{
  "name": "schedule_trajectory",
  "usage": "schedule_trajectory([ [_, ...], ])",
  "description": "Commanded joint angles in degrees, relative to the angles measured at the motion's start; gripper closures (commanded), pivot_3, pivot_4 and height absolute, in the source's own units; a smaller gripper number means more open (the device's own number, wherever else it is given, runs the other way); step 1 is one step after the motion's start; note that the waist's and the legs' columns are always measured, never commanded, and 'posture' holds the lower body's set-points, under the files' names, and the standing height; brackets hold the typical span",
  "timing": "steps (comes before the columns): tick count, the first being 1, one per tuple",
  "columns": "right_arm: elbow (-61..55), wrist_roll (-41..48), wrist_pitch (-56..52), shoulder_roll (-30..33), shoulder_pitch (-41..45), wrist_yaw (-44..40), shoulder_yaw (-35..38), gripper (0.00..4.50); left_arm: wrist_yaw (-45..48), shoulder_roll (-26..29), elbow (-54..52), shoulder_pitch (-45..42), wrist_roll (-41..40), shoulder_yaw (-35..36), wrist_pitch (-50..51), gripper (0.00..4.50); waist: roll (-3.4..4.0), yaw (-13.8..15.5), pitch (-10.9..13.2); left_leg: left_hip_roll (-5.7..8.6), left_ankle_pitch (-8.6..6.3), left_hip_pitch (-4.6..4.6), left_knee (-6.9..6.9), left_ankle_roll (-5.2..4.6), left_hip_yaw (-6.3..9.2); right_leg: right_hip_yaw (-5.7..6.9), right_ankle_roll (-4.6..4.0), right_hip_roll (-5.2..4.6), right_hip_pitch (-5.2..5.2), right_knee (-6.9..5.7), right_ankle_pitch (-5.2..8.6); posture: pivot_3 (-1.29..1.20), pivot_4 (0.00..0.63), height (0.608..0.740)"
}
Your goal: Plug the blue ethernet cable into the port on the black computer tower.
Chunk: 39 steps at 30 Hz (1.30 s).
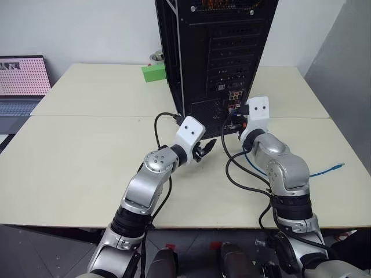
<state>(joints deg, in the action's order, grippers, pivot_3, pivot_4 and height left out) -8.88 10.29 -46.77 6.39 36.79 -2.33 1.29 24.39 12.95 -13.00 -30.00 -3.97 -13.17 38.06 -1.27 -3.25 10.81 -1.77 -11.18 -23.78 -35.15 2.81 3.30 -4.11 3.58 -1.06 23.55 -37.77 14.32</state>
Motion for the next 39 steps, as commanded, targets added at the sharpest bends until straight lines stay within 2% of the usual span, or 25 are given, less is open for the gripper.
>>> schedule_trajectory([
  [1,-1.7,0.2,1.4,0.0,0.9,0.1,1.5,4.5,0.0,0.0,-1.8,-0.2,0.1,-0.1,-1.2,1.68,0.0,0.0,0.0,0.0,0.0,0.0,0.0,0.0,0.0,0.0,0.0,0.0,0.0,0.0,0.0,0.0,0.15,0.74],
  [24,0.8,-0.8,2.7,0.2,2.4,-1.3,0.3,4.5,0.1,0.3,-1.7,-0.2,0.2,-0.4,-1.4,1.68,0.0,0.0,0.0,0.0,0.0,0.01,0.0,0.0,0.0,-0.01,0.0,0.0,0.01,0.0,0.0,0.0,0.15,0.74],
  [39,2.7,0.3,2.7,-1.4,3.6,0.6,3.3,4.5,0.1,0.1,-1.4,-0.2,0.2,-0.4,-1.8,1.68,0.0,0.0,0.0,0.0,0.0,-0.02,0.02,0.0,0.0,0.0,0.0,0.0,0.02,0.02,0.0,0.0,0.15,0.74],
])
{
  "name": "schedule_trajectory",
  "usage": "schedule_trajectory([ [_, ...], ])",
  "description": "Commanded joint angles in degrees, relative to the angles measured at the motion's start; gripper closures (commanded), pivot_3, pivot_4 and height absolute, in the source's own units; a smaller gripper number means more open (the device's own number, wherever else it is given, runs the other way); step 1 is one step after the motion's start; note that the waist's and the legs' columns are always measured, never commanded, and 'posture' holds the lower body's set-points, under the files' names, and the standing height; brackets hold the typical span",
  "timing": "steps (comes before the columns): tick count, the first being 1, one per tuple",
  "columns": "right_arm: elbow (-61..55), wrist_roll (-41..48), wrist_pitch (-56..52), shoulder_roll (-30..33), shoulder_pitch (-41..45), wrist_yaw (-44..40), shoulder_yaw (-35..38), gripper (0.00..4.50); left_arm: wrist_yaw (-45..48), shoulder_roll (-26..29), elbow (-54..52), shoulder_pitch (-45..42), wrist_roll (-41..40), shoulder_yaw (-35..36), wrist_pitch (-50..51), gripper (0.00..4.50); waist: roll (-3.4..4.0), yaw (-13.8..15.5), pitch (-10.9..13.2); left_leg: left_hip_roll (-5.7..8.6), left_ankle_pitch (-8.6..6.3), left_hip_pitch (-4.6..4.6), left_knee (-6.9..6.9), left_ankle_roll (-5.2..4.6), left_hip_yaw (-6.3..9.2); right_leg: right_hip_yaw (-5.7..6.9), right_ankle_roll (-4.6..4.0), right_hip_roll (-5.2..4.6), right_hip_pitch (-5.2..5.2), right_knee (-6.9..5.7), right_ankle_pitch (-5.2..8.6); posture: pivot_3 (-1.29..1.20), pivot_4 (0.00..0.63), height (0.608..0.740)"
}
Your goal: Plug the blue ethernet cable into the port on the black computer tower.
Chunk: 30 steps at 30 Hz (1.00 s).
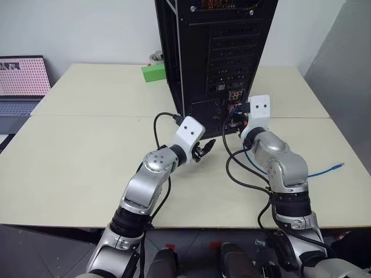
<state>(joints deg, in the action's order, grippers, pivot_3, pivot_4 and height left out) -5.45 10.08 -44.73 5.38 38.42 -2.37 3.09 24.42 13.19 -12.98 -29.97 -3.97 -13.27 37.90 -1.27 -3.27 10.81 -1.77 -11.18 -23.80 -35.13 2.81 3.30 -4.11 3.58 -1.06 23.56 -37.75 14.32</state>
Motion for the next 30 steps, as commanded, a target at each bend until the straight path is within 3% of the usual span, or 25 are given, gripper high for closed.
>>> schedule_trajectory([
  [1,-0.6,0.4,0.6,-0.3,2.1,0.6,1.3,4.5,0.1,-0.1,-1.5,-0.2,0.2,-0.3,-1.7,1.68,0.0,0.0,0.0,0.0,0.0,0.0,0.01,0.0,0.0,0.0,0.0,0.0,0.0,0.0,0.0,0.0,0.15,0.74],
  [15,1.8,-0.1,1.6,-2.4,5.8,1.8,0.2,4.5,-0.2,-0.5,-1.5,-0.7,0.0,-0.1,-1.5,1.68,0.01,-0.3,0.0,0.0,0.0,0.01,0.01,0.0,-0.01,-0.02,0.0,0.0,0.04,-0.04,-0.01,0.0,0.15,0.74],
  [27,3.6,-0.4,3.3,-0.3,5.6,-0.5,0.0,4.5,-1.2,-0.7,-1.2,-0.5,0.6,0.5,-1.5,1.68,0.01,-1.4,0.0,0.0,0.01,0.05,0.0,0.0,0.0,-0.02,0.01,0.01,0.04,-0.12,-0.01,0.0,0.15,0.74],
  [28,3.5,-0.3,3.4,0.1,5.3,-0.8,0.1,3.81,-1.3,-0.5,-1.1,-0.6,0.8,0.5,-1.6,1.68,0.01,-1.4,0.0,0.0,0.0,0.05,0.0,0.0,0.0,-0.02,0.01,0.01,0.04,-0.12,-0.01,0.0,0.15,0.74],
  [30,3.1,-0.2,3.4,0.8,4.5,-1.5,0.2,3.53,-1.4,-0.3,-0.9,-0.7,1.0,0.6,-1.8,1.68,0.01,-1.3,0.0,0.0,0.01,0.04,0.0,0.0,0.0,-0.02,0.01,0.01,0.04,-0.12,-0.01,0.0,0.15,0.74],
])
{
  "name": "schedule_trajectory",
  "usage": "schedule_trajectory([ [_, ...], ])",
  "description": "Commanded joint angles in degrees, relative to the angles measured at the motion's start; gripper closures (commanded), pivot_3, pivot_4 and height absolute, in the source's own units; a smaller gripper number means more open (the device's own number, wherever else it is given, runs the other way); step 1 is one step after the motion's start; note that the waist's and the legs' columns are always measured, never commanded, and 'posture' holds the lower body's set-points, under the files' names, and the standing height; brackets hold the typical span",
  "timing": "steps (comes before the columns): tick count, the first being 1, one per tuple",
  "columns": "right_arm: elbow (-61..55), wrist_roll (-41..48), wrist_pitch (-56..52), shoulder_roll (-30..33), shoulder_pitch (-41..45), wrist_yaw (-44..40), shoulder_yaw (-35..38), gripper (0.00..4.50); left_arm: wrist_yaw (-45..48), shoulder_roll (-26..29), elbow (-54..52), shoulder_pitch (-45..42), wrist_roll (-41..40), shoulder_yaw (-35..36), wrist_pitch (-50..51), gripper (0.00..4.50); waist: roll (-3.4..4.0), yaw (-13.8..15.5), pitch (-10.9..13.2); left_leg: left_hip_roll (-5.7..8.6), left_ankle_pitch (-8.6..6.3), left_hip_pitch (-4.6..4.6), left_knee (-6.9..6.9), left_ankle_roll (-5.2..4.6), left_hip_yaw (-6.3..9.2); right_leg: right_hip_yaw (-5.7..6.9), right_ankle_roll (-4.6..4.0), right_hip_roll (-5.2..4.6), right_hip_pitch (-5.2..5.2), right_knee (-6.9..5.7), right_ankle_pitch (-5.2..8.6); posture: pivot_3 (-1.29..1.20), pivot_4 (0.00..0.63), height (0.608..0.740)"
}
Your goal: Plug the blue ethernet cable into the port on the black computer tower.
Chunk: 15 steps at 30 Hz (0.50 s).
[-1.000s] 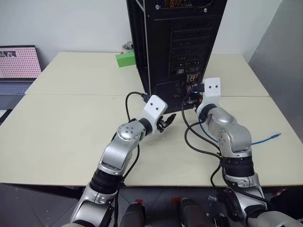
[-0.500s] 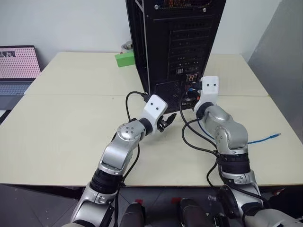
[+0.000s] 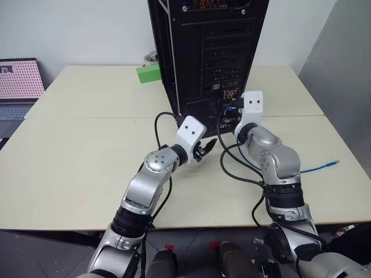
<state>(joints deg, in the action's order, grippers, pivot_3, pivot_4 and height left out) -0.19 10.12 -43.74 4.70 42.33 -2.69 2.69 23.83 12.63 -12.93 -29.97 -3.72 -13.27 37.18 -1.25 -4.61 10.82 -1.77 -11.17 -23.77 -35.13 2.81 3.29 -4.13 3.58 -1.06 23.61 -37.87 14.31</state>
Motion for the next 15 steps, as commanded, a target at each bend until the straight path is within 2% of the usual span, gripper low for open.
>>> schedule_trajectory([
  [1,-2.3,-0.2,2.5,1.9,0.4,-1.5,0.6,3.32,-0.8,0.3,-0.9,-0.7,0.8,0.6,-1.1,1.68,0.0,0.1,0.0,0.0,0.0,0.0,0.0,0.0,0.01,0.01,0.0,0.0,0.0,0.02,0.01,0.0,0.15,0.74],
  [7,-8.2,1.2,1.7,5.6,-4.4,-6.3,-0.5,1.93,-0.3,1.1,-0.2,-0.4,-0.5,2.6,-3.7,1.68,0.0,0.6,0.0,0.02,-0.01,-0.11,0.12,0.0,0.0,0.01,-0.01,-0.03,0.0,0.22,0.01,0.0,0.15,0.74],
  [8,-8.9,1.3,1.7,5.9,-4.8,-6.7,-0.7,1.8,-0.3,1.1,-0.2,-0.4,-0.6,2.7,-3.8,1.68,0.0,0.7,0.0,0.02,-0.01,-0.11,0.12,0.0,0.0,0.01,-0.01,-0.03,0.01,0.22,0.02,0.0,0.15,0.74],
  [10,-14.2,2.7,1.8,9.0,-8.1,-10.8,-0.7,1.23,1.4,2.5,-0.8,-0.4,-1.9,3.8,-2.8,1.68,0.0,0.8,0.0,0.02,-0.01,-0.11,0.13,0.0,-0.01,0.01,-0.01,-0.03,0.04,0.21,0.02,0.0,0.15,0.74],
  [11,-16.3,3.4,1.7,10.2,-9.5,-12.4,-0.5,1.13,2.1,3.1,-1.0,-0.4,-2.4,4.4,-2.4,1.68,0.0,1.0,0.0,0.02,-0.01,-0.11,0.14,0.0,-0.01,0.01,-0.01,-0.03,0.04,0.21,0.02,0.0,0.15,0.74],
  [15,-23.0,7.6,1.9,16.6,-14.7,-20.1,2.0,0.11,6.4,7.1,-1.5,-0.6,-5.3,6.9,-0.8,1.68,0.0,1.2,0.0,0.02,0.0,-0.09,0.12,0.0,-0.02,0.01,0.0,-0.03,0.03,0.21,0.02,0.0,0.15,0.74],
])
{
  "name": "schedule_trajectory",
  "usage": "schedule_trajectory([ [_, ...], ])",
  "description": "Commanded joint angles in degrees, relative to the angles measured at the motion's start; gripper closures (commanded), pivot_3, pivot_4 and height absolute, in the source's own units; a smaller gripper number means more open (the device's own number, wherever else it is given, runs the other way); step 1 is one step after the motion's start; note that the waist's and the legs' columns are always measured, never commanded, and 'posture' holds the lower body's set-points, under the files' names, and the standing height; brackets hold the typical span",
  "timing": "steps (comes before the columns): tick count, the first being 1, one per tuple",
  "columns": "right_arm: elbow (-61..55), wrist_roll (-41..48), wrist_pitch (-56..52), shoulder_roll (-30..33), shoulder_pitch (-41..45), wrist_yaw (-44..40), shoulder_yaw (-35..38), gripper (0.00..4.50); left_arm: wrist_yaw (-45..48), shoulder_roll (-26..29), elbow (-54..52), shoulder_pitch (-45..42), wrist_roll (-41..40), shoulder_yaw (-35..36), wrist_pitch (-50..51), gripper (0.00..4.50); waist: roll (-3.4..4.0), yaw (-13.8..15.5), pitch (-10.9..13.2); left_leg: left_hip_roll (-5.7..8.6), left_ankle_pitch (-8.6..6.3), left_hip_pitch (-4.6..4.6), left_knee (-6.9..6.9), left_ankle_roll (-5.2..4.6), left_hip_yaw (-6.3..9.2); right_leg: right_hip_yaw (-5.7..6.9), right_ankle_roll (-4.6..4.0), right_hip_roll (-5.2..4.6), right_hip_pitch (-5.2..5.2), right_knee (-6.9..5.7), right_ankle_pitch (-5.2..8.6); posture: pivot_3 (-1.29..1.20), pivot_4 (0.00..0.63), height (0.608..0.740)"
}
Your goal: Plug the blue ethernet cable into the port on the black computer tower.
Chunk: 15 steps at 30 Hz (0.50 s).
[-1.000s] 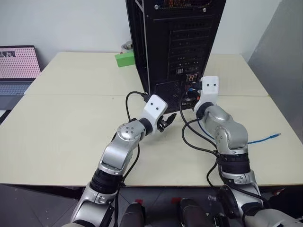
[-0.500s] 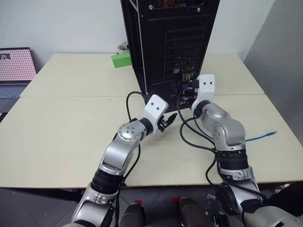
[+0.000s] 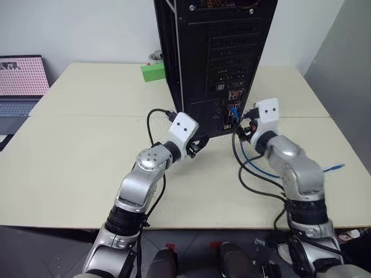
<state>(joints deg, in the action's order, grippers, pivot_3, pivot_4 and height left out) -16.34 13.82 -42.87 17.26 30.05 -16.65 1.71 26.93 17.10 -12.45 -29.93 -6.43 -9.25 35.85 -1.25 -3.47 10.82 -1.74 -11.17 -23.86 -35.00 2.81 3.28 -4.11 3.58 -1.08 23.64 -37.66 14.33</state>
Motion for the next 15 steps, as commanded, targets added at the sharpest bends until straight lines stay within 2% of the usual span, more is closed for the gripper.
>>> schedule_trajectory([
  [1,-7.9,5.1,1.4,5.6,-3.6,-8.0,3.5,0.01,4.3,3.7,-2.0,-0.6,-3.2,3.5,0.5,1.68,-0.01,0.1,0.0,0.0,0.0,0.0,0.0,0.0,0.01,0.01,0.0,0.0,0.0,0.0,0.0,0.0,0.15,0.74],
  [5,-11.9,12.9,2.4,12.2,-9.0,-18.8,7.9,0.01,10.3,9.2,-2.6,0.3,-5.8,4.9,0.5,1.68,-0.02,0.2,0.0,0.0,0.0,0.01,-0.01,0.0,0.01,0.01,0.0,0.0,-0.02,0.01,0.01,0.0,0.15,0.74],
  [10,-11.0,18.0,2.1,16.9,-10.9,-22.9,13.8,0.01,15.1,14.4,-3.2,1.5,-8.7,7.0,0.2,1.68,-0.03,0.1,0.0,-0.01,0.0,0.03,-0.01,0.0,0.0,0.01,-0.02,0.0,-0.02,0.02,0.01,0.0,0.15,0.74],
  [15,-9.2,18.8,3.2,19.0,-10.9,-23.9,14.5,0.01,18.2,17.4,-4.2,3.2,-10.6,7.5,-0.4,1.68,-0.04,0.2,0.0,-0.01,0.0,0.03,-0.02,0.0,0.0,0.01,-0.05,0.0,-0.02,0.02,0.03,0.0,0.15,0.74],
])
